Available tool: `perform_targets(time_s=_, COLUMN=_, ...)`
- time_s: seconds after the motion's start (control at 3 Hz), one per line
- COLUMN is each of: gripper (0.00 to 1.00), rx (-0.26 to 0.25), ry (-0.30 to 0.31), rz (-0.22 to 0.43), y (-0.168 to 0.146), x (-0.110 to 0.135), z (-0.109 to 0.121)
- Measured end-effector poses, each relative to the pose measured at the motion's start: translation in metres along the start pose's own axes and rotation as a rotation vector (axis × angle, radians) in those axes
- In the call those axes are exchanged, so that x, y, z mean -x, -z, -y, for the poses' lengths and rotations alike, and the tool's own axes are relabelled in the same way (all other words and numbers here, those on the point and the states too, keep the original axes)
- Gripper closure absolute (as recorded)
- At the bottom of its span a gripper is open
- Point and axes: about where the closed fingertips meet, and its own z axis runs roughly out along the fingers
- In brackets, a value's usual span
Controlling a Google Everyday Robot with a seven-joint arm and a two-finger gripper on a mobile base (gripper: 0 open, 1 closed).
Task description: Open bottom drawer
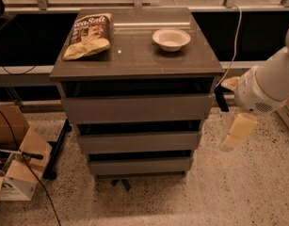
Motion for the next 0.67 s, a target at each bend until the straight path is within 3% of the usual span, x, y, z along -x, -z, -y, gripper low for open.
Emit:
perform_targets(time_s=0.33, gripper=0.00, rx=0.038, ry=-0.049, rz=0.045, y=-0.062, x=-0.021, z=0.018)
perform_targets(time_s=0.67, gripper=0.00, rx=0.057, ry=-0.058, rz=0.048, y=-0.076, x=-0.026, z=0.017)
